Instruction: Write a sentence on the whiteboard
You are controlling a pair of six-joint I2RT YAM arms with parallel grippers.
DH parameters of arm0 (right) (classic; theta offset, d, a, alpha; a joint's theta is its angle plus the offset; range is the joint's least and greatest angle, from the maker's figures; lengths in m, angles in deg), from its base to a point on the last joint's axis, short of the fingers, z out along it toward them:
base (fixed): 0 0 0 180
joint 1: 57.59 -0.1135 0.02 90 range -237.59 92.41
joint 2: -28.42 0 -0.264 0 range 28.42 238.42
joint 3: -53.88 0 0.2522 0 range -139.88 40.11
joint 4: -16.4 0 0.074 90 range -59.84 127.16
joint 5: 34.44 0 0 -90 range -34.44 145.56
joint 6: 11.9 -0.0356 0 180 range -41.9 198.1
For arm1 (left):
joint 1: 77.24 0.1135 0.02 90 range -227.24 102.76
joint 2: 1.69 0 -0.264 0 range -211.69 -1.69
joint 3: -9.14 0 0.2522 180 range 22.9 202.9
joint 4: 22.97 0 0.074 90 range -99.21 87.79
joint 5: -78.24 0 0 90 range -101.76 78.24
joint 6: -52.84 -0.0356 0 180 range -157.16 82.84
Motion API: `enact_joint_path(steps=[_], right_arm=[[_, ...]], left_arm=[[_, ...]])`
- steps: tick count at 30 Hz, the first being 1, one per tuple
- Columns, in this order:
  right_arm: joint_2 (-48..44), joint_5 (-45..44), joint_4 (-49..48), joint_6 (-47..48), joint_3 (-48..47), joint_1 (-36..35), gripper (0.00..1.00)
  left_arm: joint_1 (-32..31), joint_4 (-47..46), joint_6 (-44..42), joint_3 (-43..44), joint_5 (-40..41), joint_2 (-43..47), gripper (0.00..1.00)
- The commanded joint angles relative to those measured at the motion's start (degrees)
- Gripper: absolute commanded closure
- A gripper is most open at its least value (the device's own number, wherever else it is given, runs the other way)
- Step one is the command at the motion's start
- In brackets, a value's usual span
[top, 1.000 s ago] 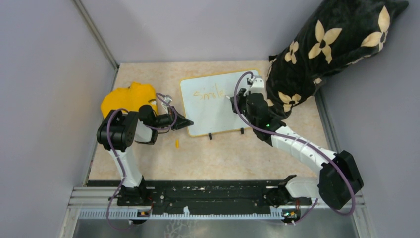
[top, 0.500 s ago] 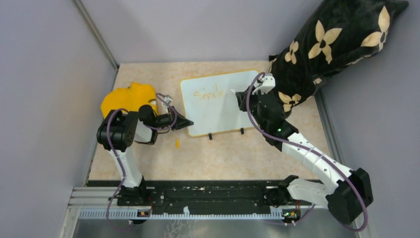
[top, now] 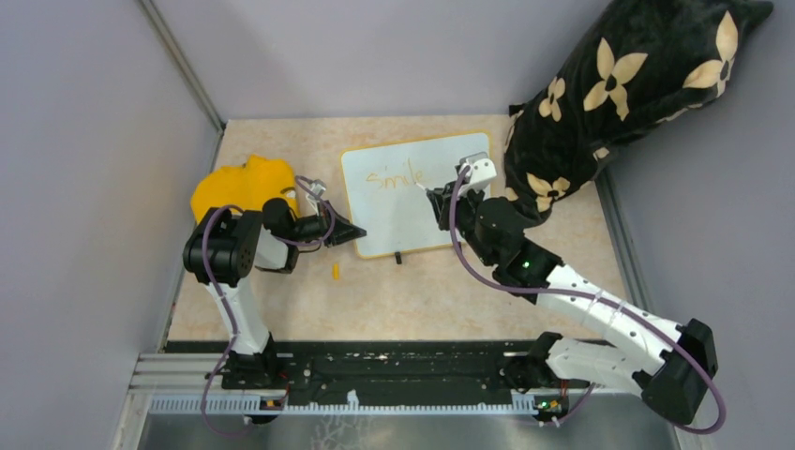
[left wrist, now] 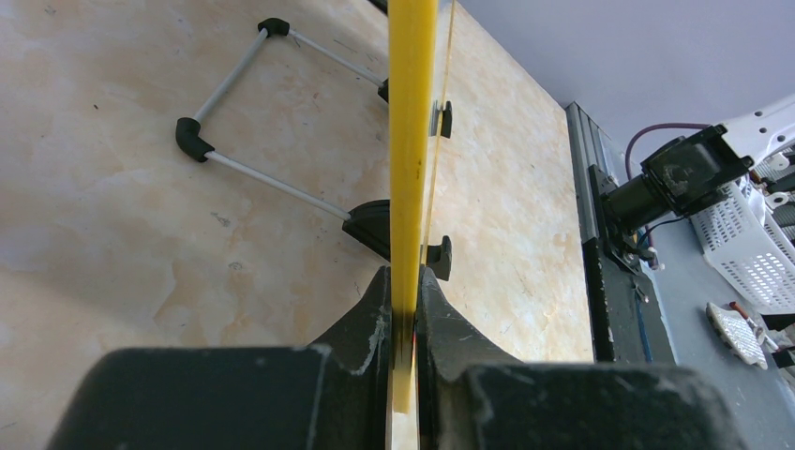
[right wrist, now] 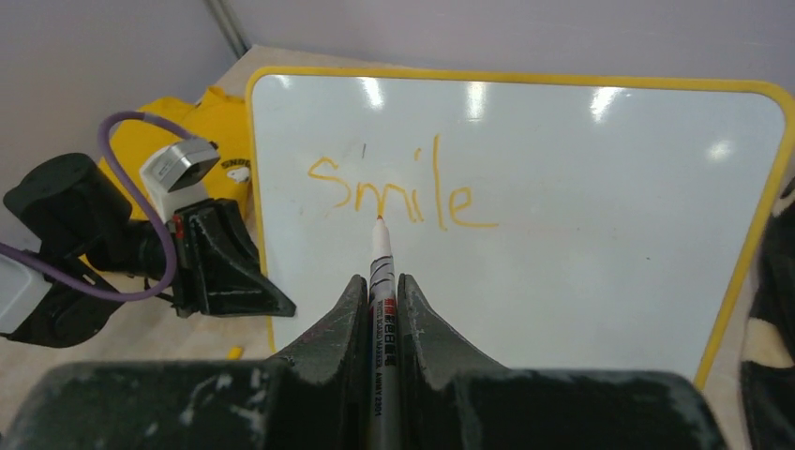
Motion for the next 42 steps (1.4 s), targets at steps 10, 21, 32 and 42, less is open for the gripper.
enact_joint_path(steps=[10,21,32,42], right_arm=[[0.3,-9.44,-4.49,-1.24,3.21,0.81,1.0],[-0.75,-8.71,-4.21,-5.14,5.4,5.22,1.0],[3.44,-9.66,-7.16,-7.71,4.75,6.32,1.0],[8.71,-8.96,-10.35,-9.67,3.1,7.68,1.0]], left_arm=[[-0.01,2.34,-1.99,0.36,1.22,-1.72,1.0],[-0.01,2.43,-1.9,0.41,1.22,-1.79,1.0],[-0.01,2.41,-1.98,0.36,1.4,-1.72,1.0],[-0.01,2.51,-2.06,0.36,1.4,-1.72,1.0]])
